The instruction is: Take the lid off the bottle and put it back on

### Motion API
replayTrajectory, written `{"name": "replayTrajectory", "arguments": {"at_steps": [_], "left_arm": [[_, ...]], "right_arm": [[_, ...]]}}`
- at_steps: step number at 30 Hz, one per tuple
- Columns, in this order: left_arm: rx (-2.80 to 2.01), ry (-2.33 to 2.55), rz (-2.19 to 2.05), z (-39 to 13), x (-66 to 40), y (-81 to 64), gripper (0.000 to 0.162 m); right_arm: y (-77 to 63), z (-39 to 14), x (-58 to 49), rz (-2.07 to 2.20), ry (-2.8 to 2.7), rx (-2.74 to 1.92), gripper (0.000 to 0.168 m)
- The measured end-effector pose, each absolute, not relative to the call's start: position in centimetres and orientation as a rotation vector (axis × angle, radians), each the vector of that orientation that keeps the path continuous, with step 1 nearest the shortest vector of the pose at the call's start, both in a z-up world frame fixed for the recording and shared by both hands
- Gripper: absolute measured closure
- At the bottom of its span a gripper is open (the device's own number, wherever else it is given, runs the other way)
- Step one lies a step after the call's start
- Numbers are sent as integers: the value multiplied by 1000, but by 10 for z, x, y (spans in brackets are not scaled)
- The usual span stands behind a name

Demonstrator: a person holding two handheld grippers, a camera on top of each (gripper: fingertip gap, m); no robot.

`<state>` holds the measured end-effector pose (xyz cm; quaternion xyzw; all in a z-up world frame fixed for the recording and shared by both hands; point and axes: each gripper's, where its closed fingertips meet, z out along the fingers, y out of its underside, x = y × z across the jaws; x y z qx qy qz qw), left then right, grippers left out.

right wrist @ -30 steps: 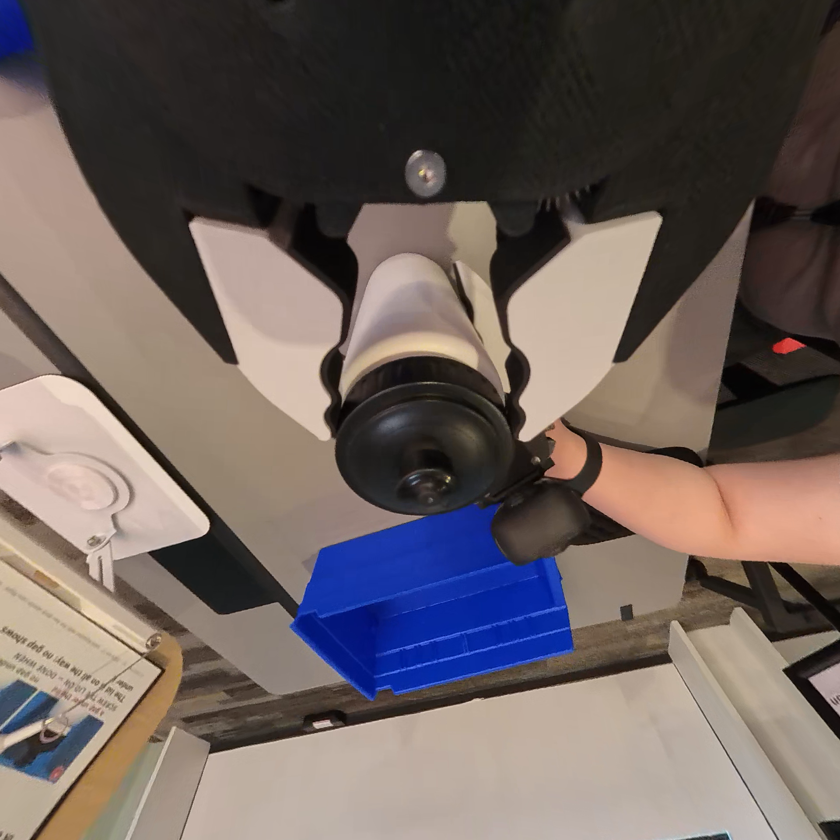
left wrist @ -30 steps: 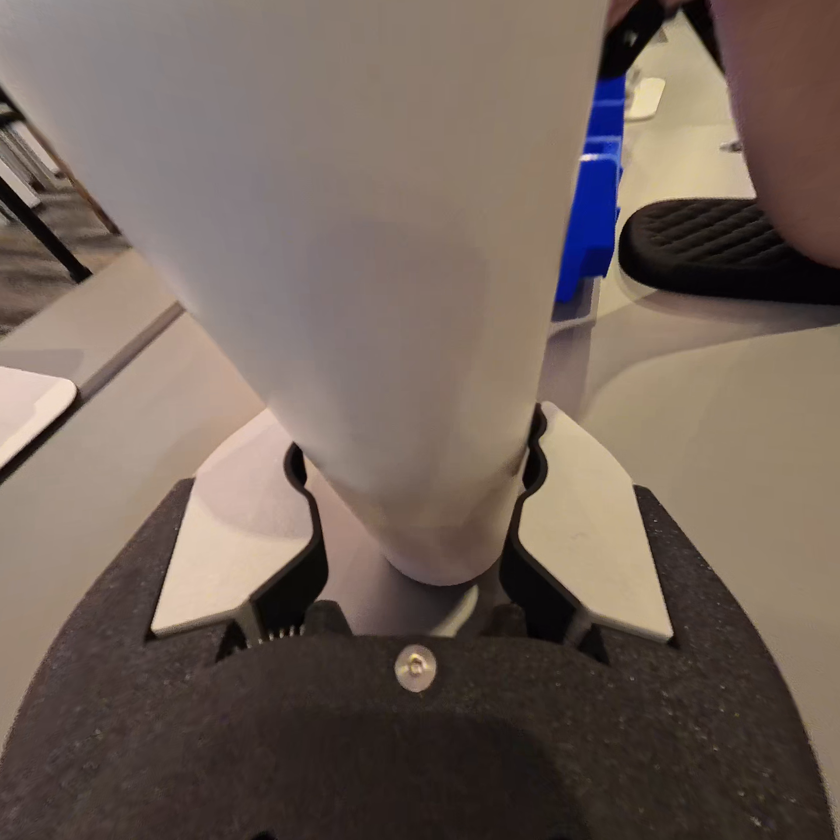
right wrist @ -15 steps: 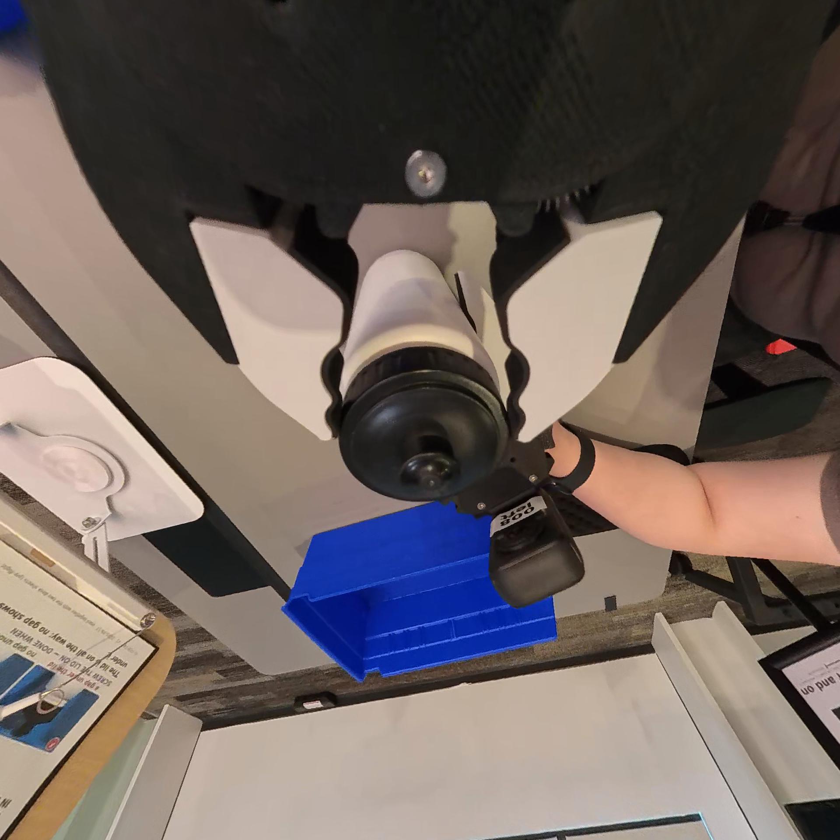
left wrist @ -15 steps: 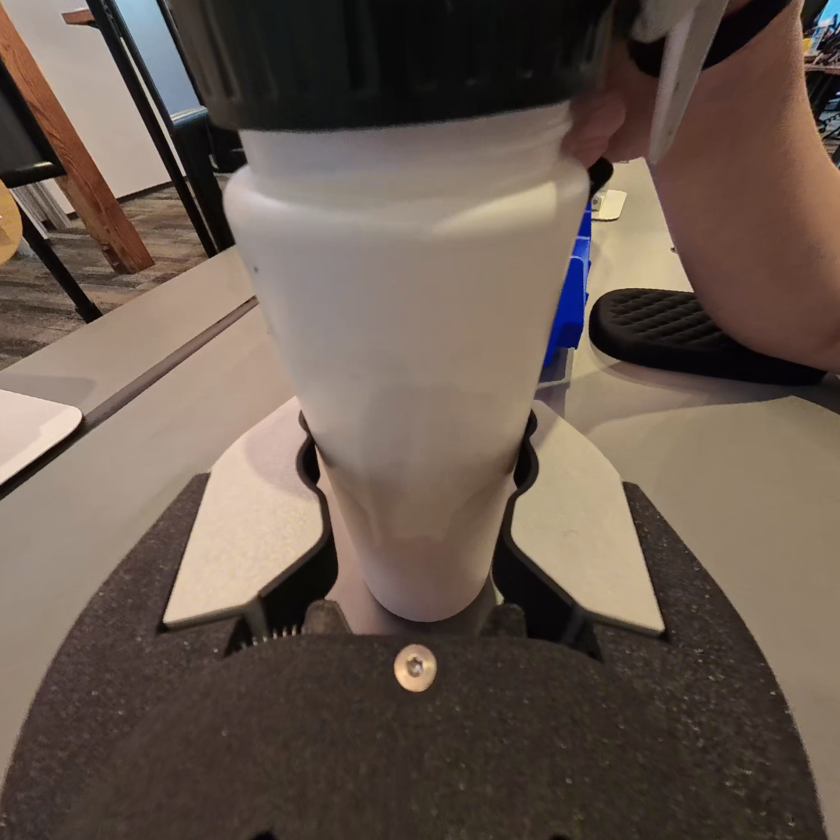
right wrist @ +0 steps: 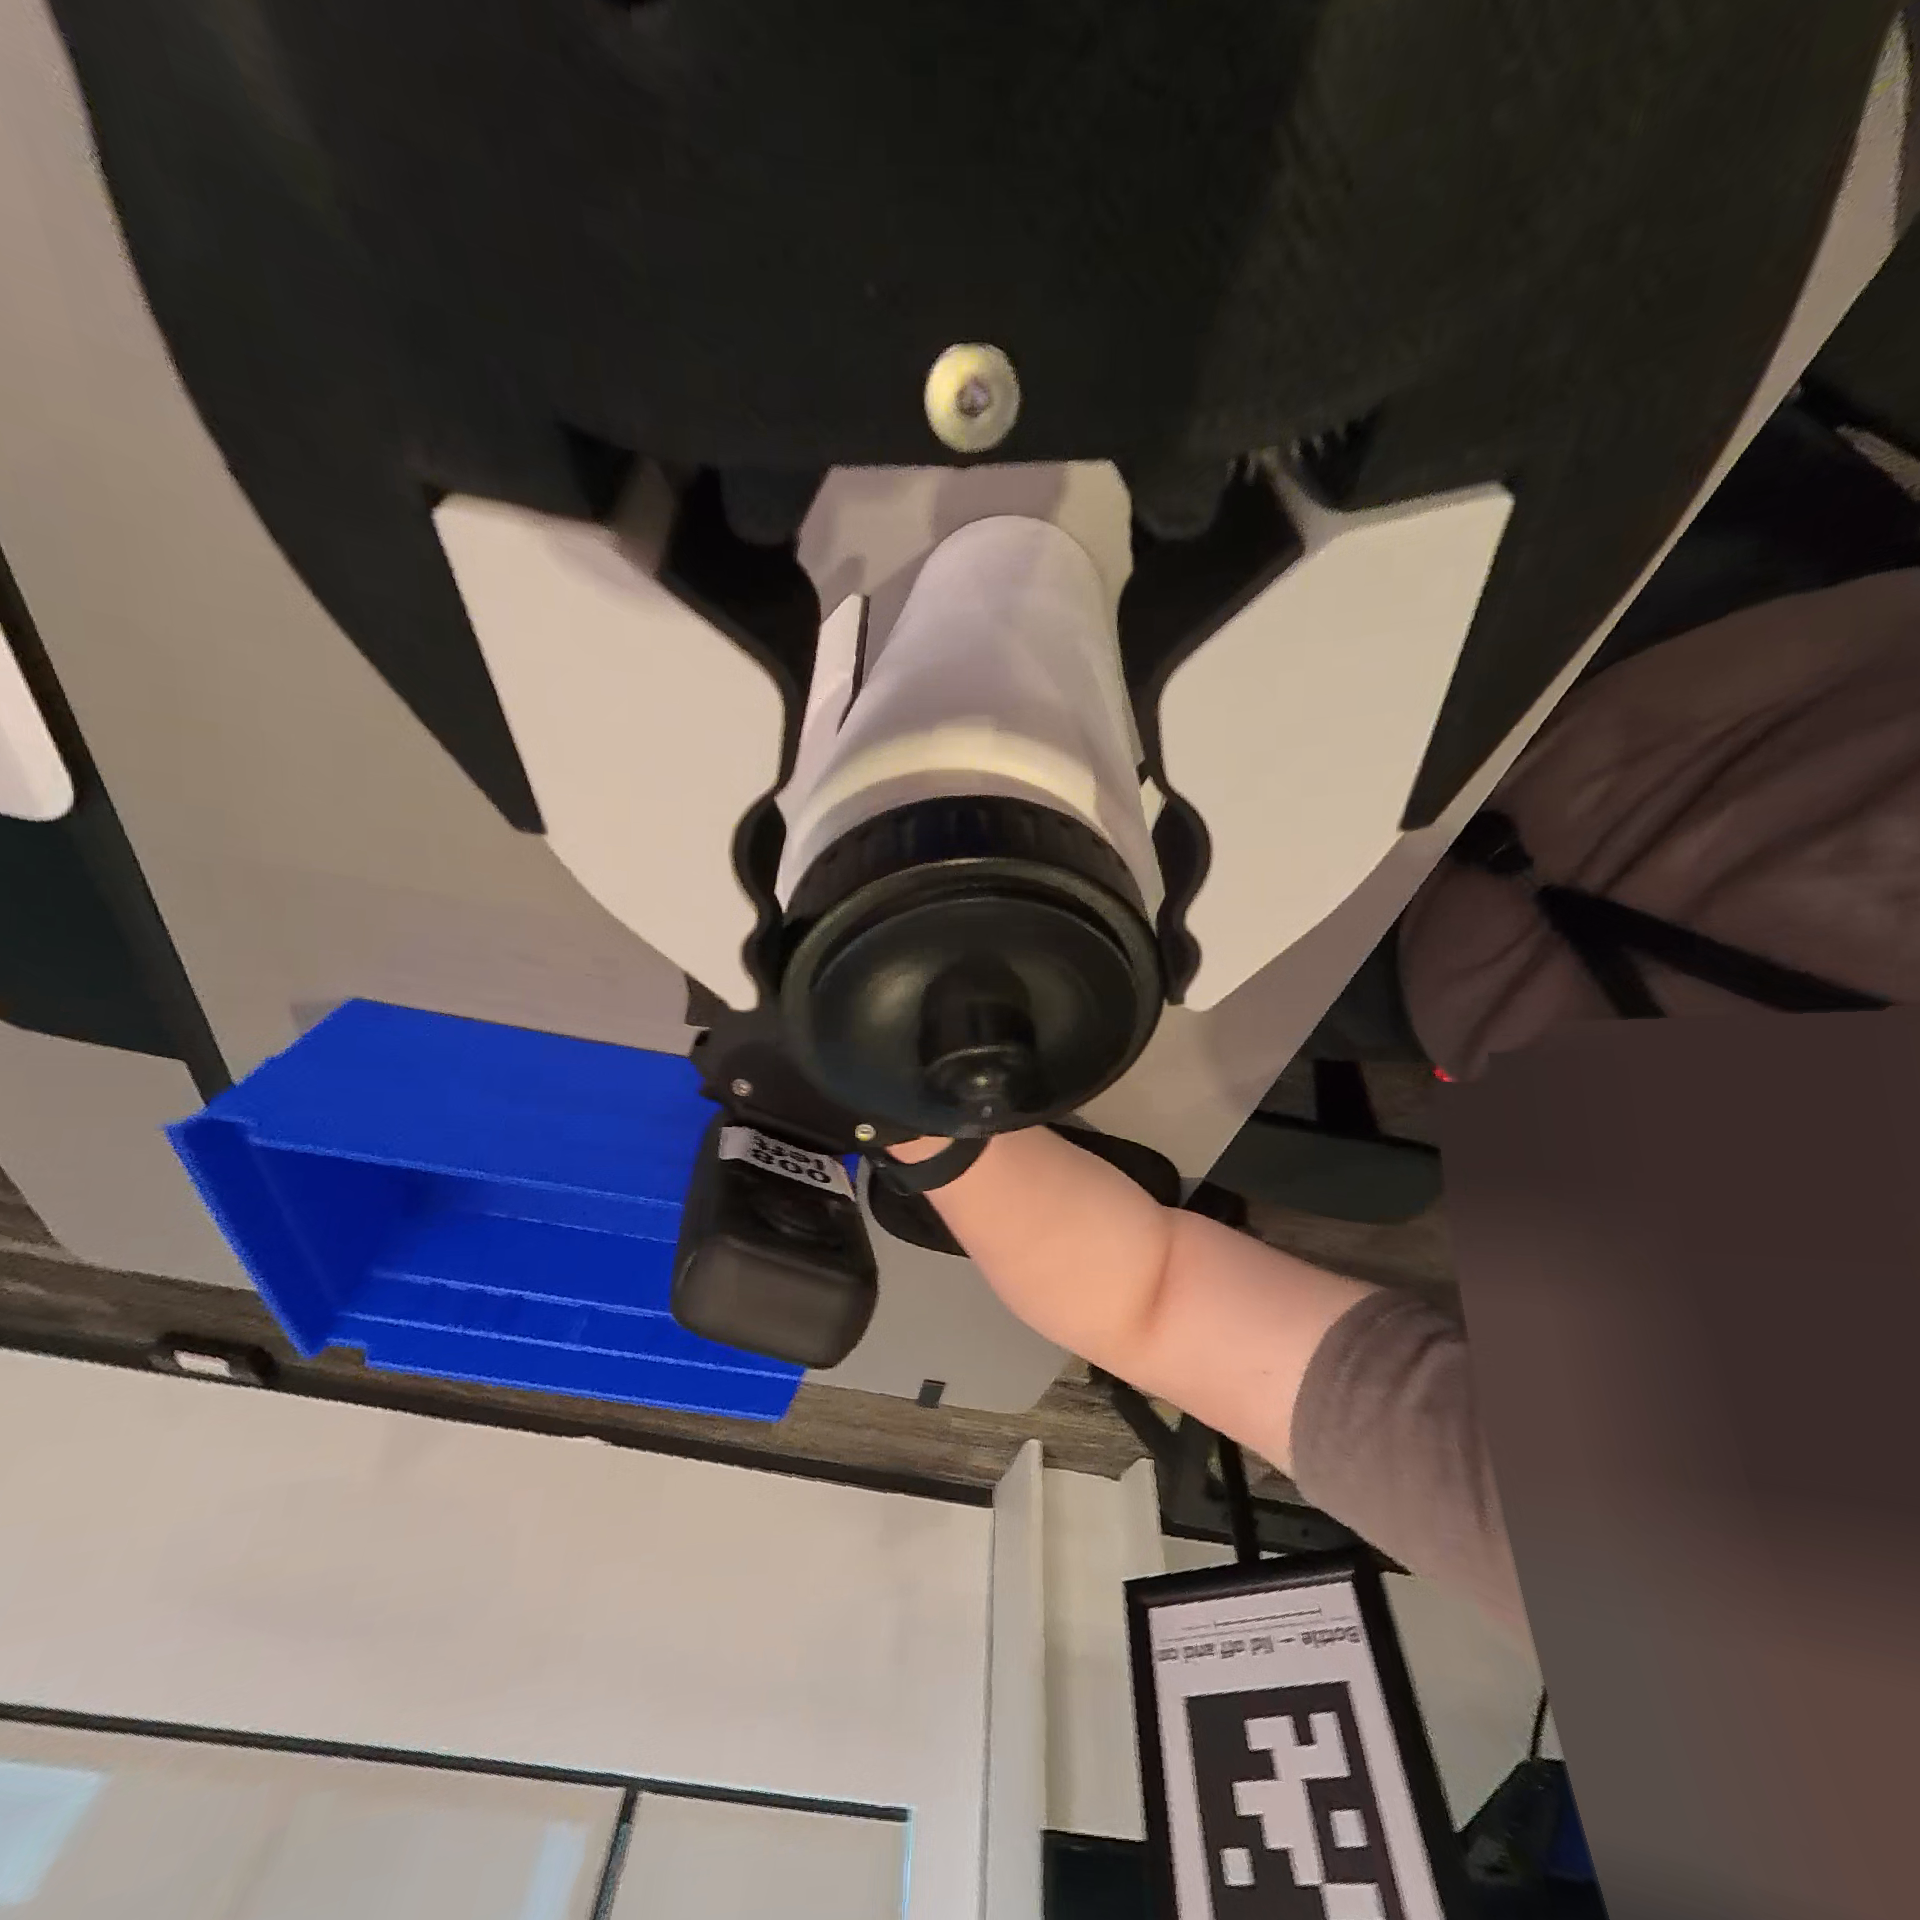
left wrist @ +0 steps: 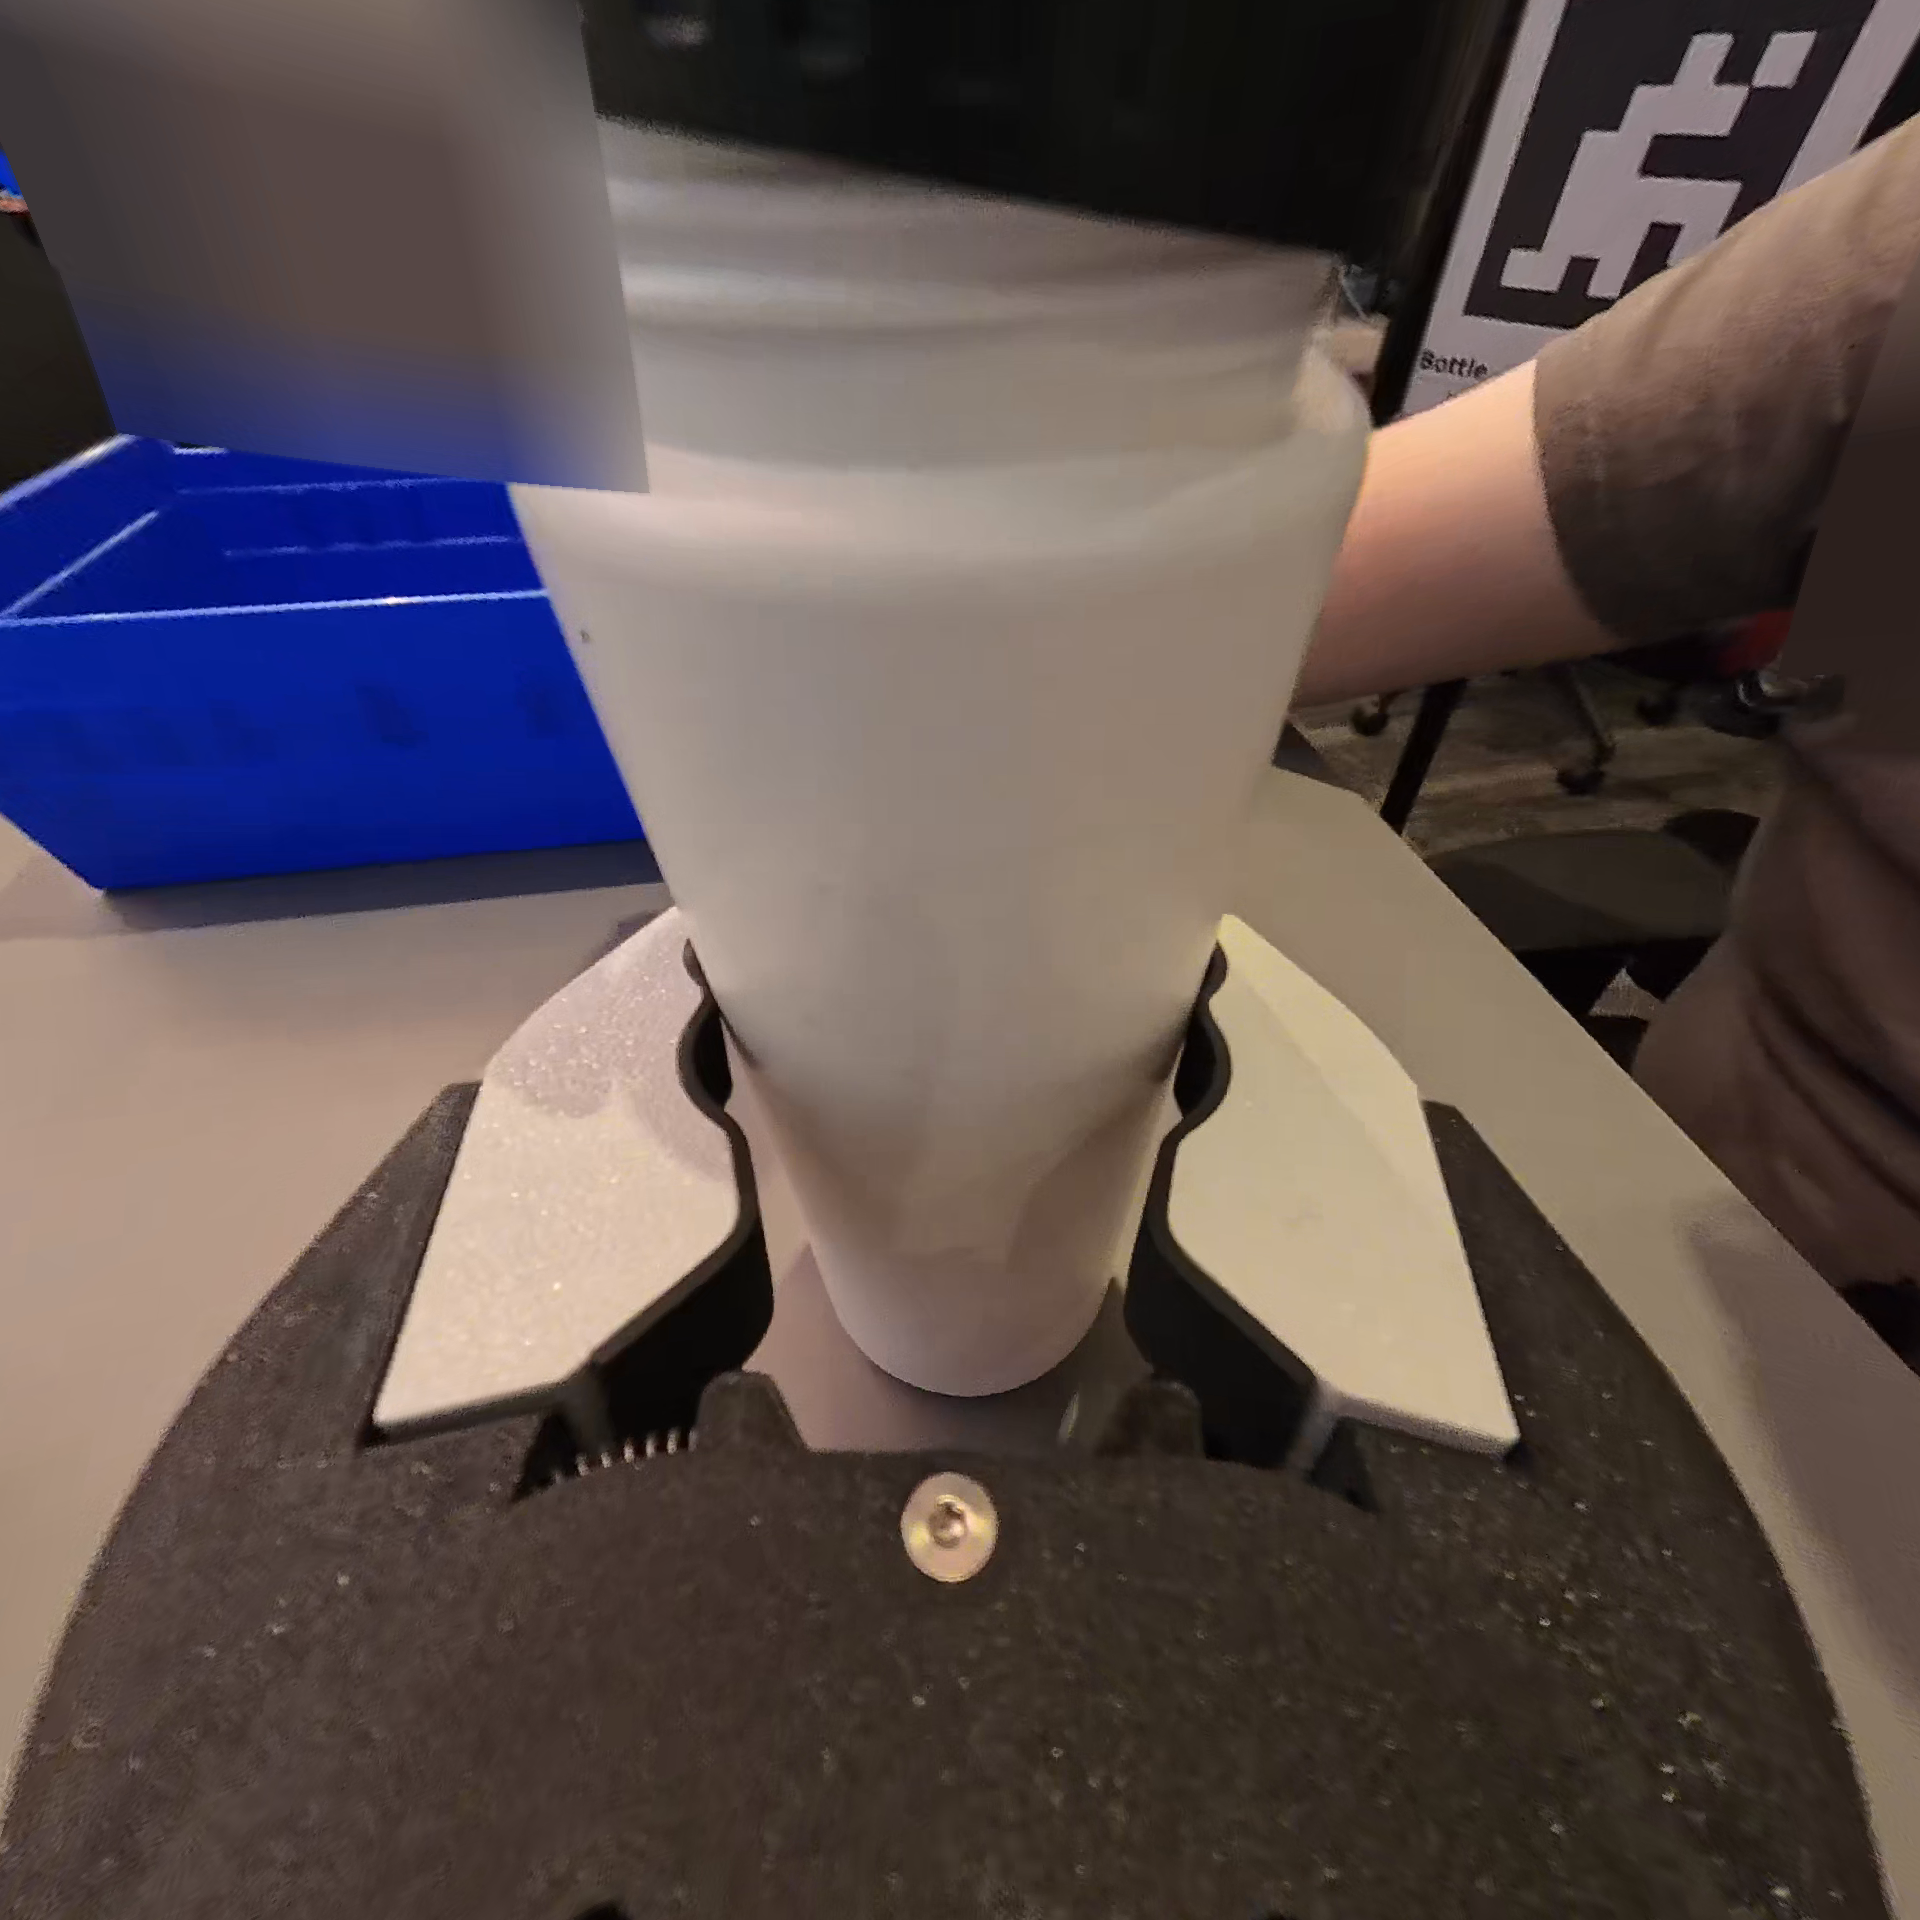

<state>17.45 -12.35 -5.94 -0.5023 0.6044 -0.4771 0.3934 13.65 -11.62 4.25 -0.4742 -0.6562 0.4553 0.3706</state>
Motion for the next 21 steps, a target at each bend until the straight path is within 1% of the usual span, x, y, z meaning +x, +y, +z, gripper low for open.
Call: {"name": "replayTrajectory", "arguments": {"at_steps": [7, 12, 15, 21], "left_arm": [[-1409, 1406, -1098, -60, 174, -96, 76], [-1372, 1519, -1016, -63, 173, -104, 77], [-1329, 1627, -1103, -65, 172, -124, 77], [-1308, 1672, -1117, -65, 171, -132, 77]], "right_arm": [[-92, 42, 134, 1072, -1561, -1404, 96], [-110, 41, 135, 1089, -1669, -1279, 97], [-124, 41, 138, 1179, -1727, -1217, 97], [-131, 40, 139, 1240, -1756, -1207, 96]]}}
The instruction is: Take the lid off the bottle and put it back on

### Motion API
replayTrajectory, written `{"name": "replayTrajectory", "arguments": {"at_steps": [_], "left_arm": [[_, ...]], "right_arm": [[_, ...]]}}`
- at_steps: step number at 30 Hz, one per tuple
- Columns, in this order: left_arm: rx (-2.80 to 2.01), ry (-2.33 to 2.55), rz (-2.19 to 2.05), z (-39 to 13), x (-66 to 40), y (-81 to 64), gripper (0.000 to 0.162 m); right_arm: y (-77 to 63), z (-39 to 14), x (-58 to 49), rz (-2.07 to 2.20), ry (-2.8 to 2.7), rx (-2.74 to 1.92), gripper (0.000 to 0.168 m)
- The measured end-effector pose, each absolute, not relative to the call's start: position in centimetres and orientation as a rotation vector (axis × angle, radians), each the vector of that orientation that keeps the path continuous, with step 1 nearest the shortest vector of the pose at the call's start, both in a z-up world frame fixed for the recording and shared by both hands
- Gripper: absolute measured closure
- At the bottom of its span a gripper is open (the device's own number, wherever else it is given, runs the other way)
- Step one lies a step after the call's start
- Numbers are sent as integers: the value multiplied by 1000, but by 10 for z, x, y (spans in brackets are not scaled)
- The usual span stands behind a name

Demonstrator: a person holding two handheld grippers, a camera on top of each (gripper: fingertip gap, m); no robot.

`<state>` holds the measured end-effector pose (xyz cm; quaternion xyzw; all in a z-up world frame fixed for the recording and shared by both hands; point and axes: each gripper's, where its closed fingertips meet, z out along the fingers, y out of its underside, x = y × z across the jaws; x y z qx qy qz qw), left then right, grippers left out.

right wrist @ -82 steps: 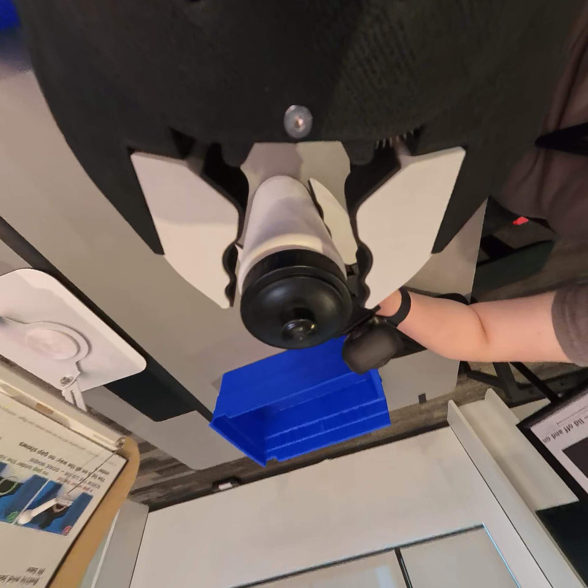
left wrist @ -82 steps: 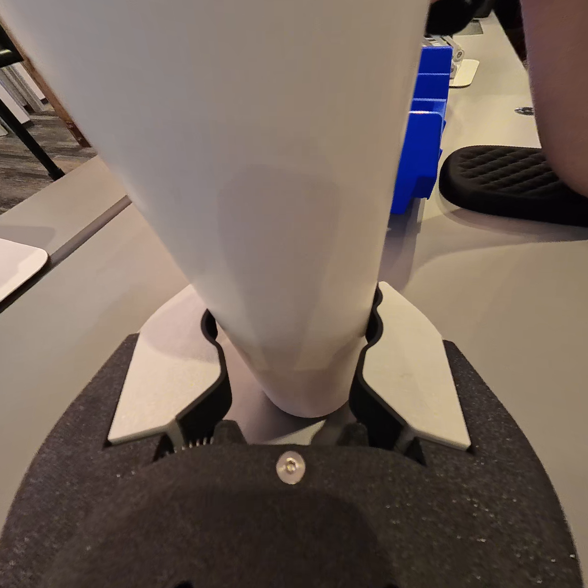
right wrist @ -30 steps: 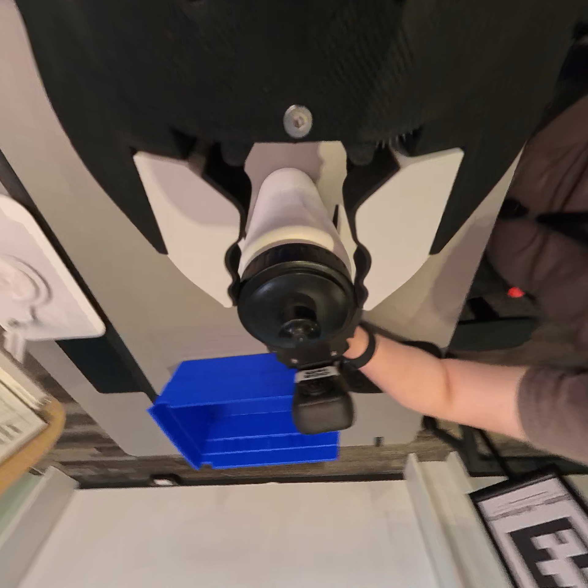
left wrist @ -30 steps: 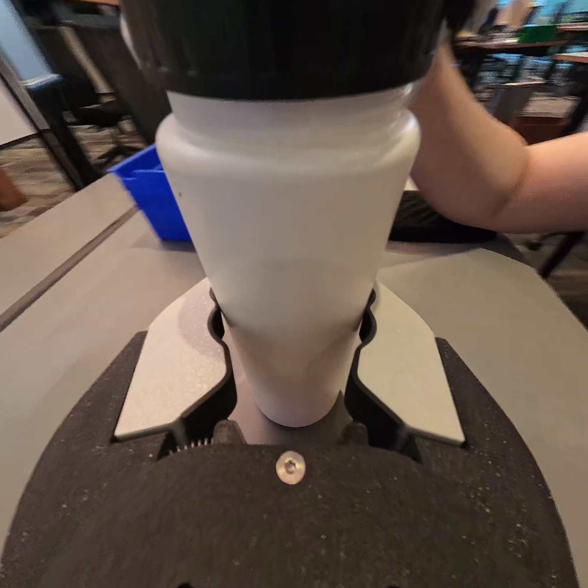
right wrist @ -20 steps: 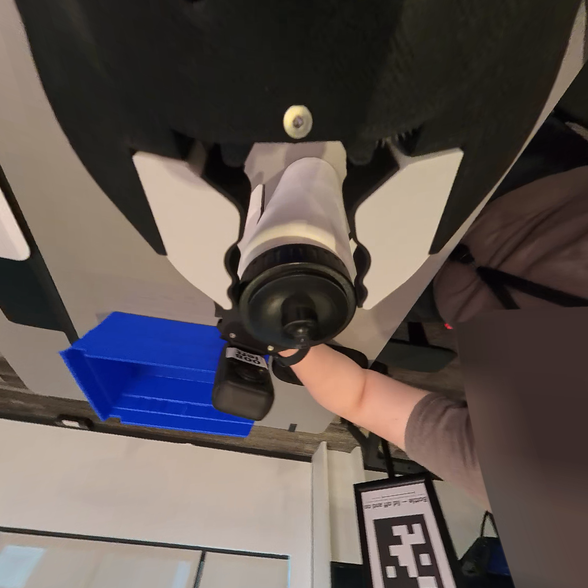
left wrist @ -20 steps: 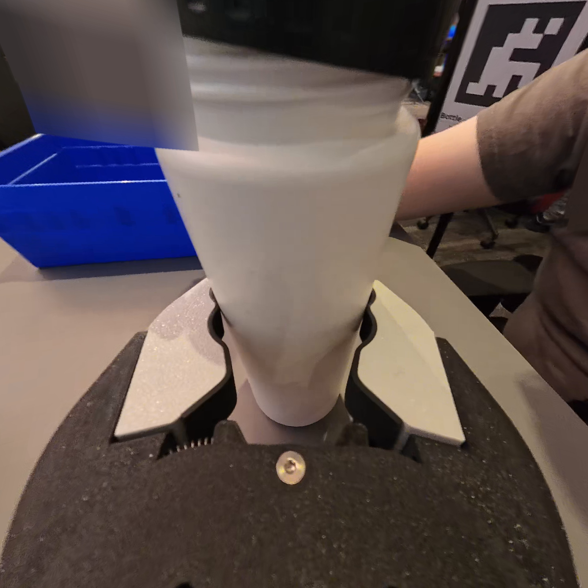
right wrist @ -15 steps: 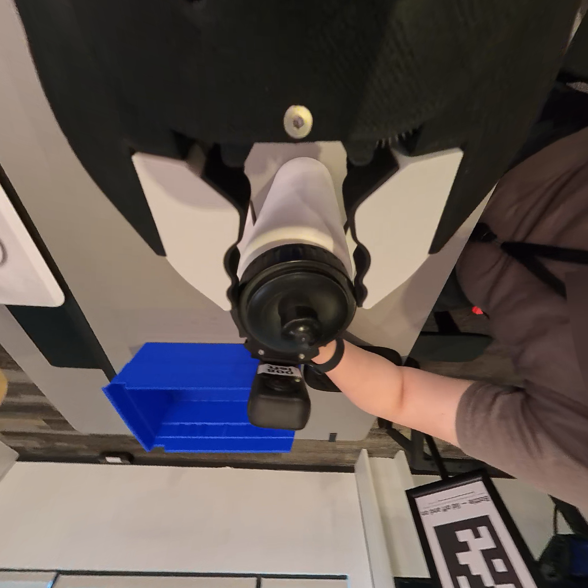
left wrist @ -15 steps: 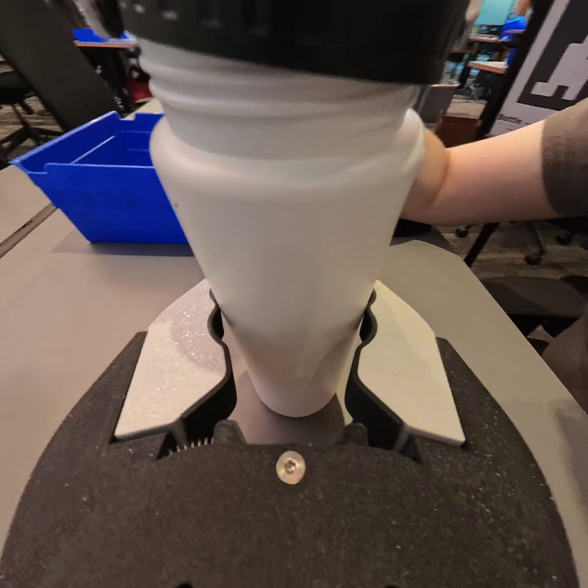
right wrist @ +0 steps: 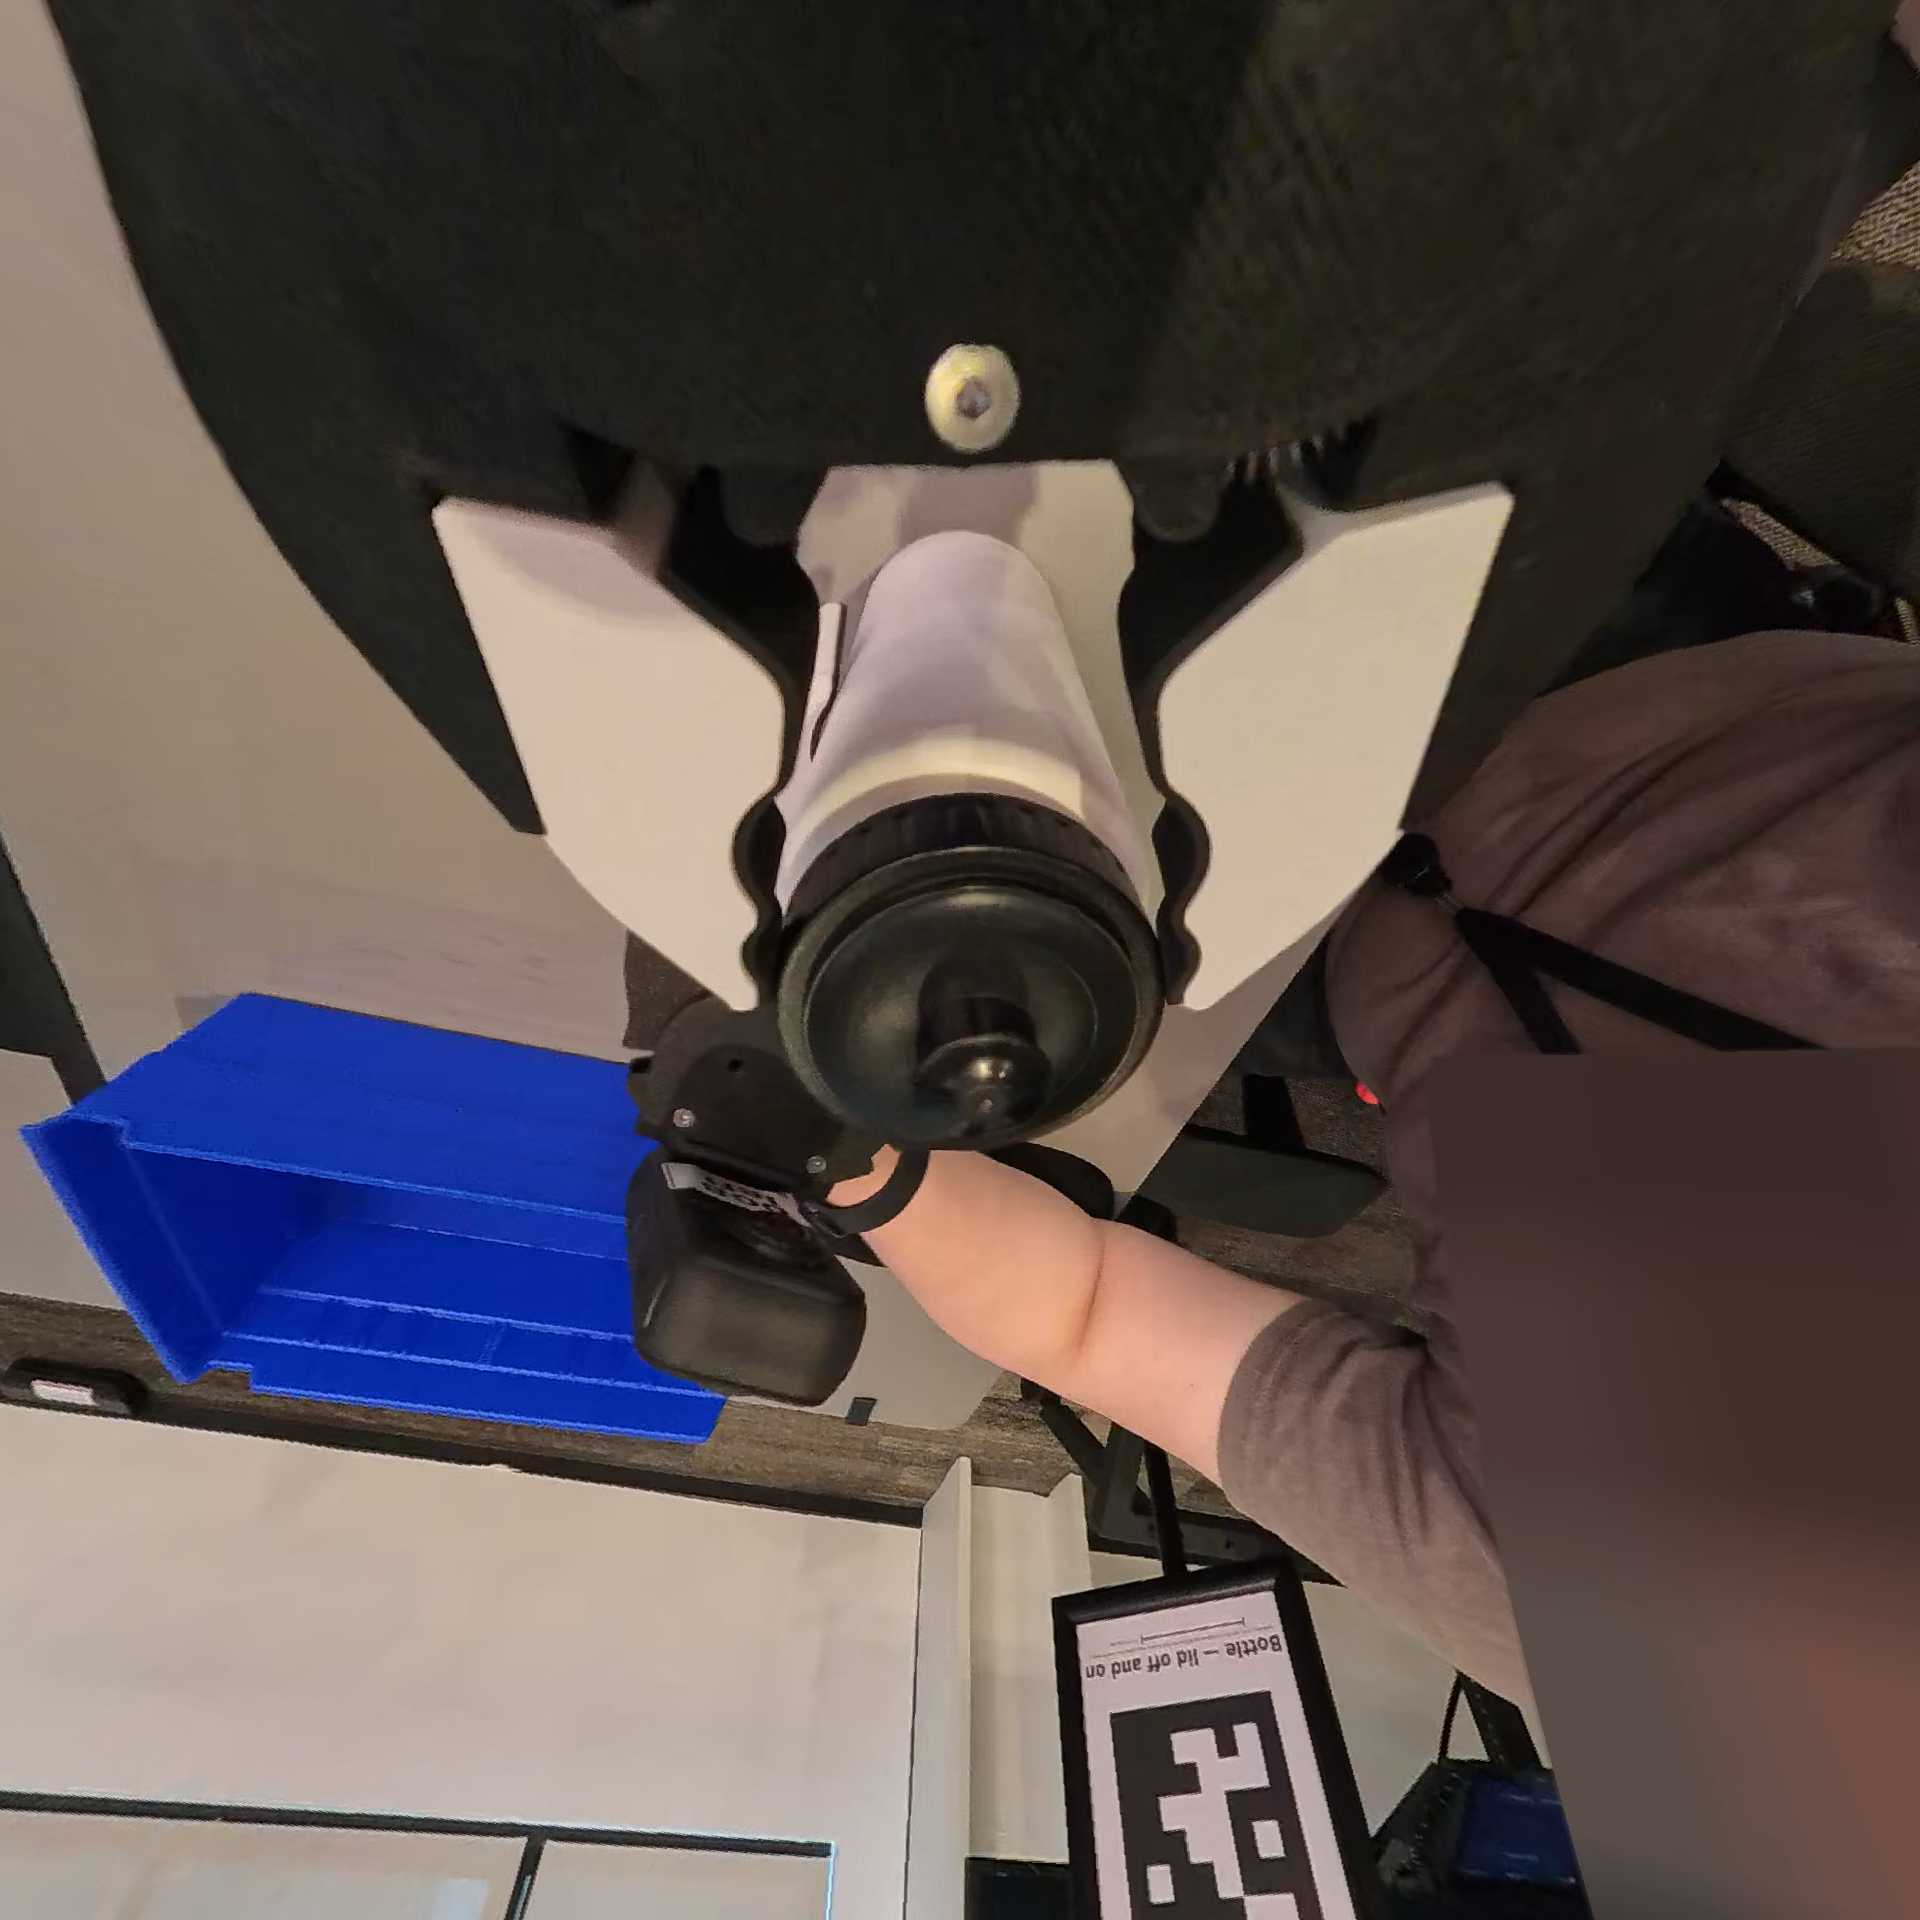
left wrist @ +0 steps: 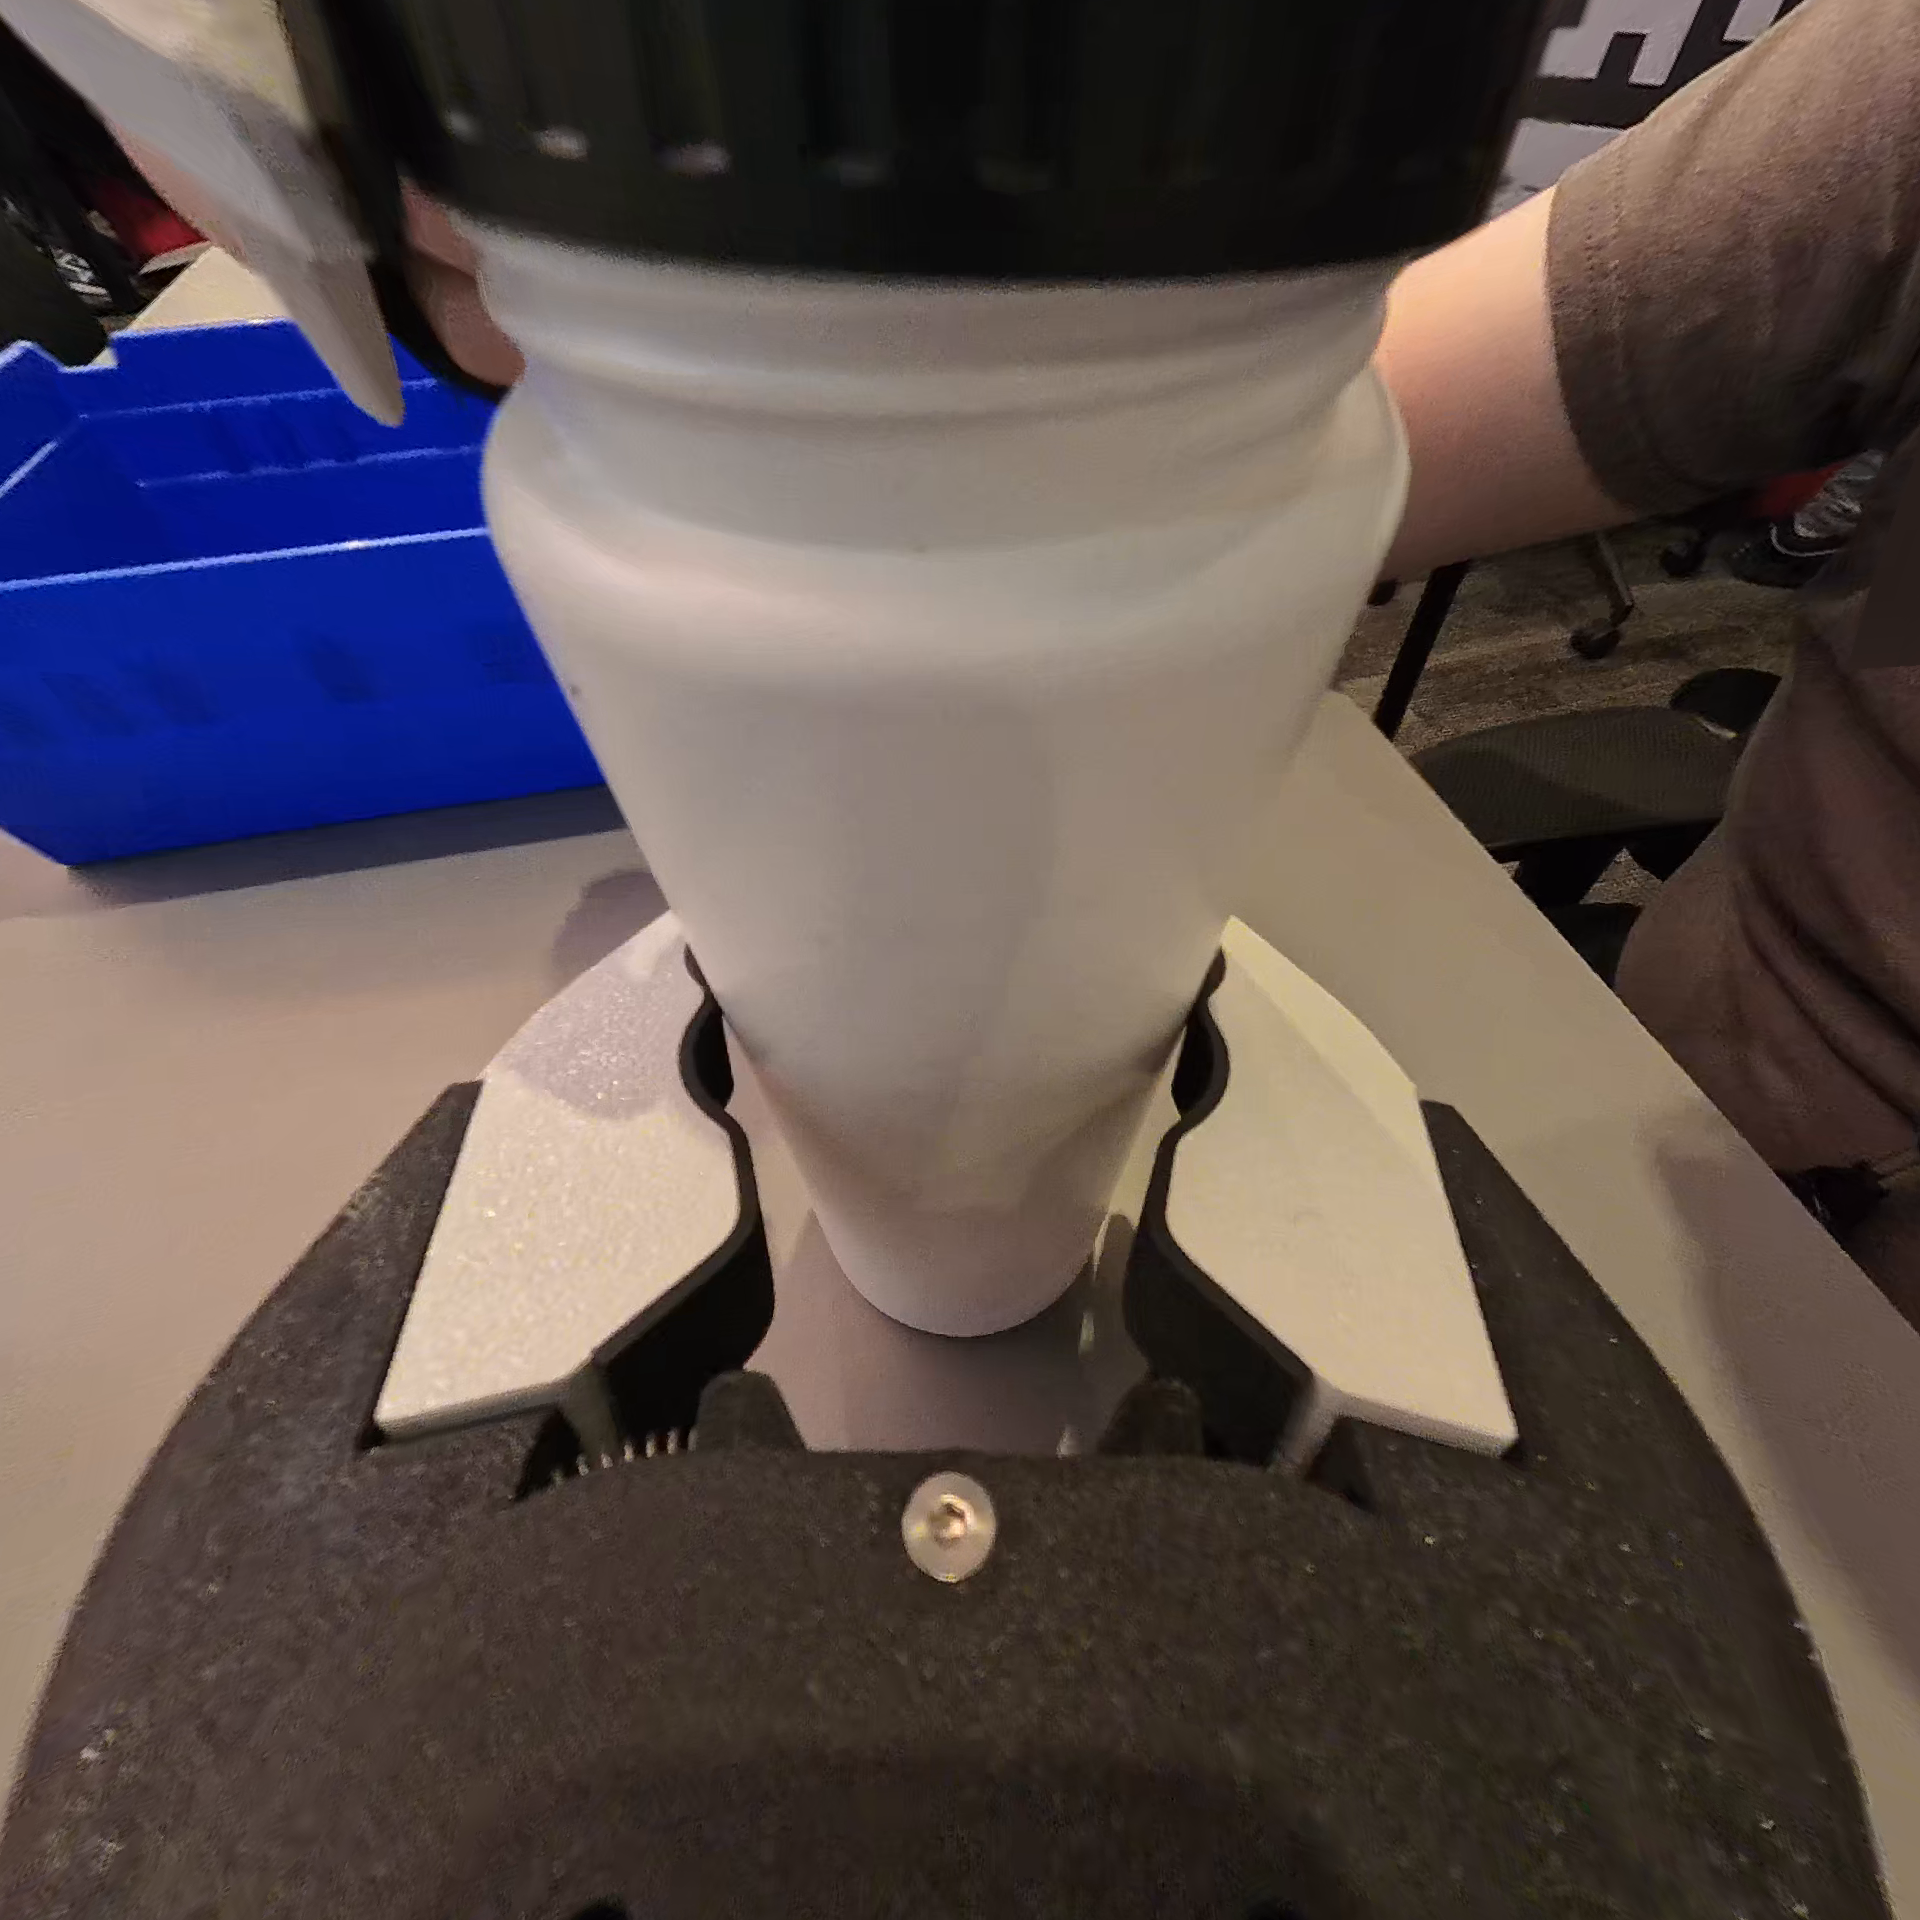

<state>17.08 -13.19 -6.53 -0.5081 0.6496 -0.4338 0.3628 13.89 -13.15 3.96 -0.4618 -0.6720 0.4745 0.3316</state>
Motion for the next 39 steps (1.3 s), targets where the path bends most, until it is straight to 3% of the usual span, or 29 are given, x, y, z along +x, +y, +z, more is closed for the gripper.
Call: {"name": "replayTrajectory", "arguments": {"at_steps": [5, 12, 19, 21, 39], "left_arm": [[-1349, 1622, -1070, -65, 173, -122, 77], [-1514, 1338, -859, -63, 163, -65, 77], [-1594, 1184, -778, -63, 151, -38, 77], [-1592, 1193, -770, -63, 151, -39, 77], [-1579, 1284, -792, -64, 155, -49, 77]], "right_arm": [[-120, 40, 138, 1169, -1703, -1276, 96], [-66, 58, 128, 1002, -1327, -1446, 83], [-51, 46, 122, 993, -1223, -1585, 85], [-48, 43, 122, 959, -1220, -1595, 97], [-57, 43, 129, 897, -1348, -1552, 98]]}}
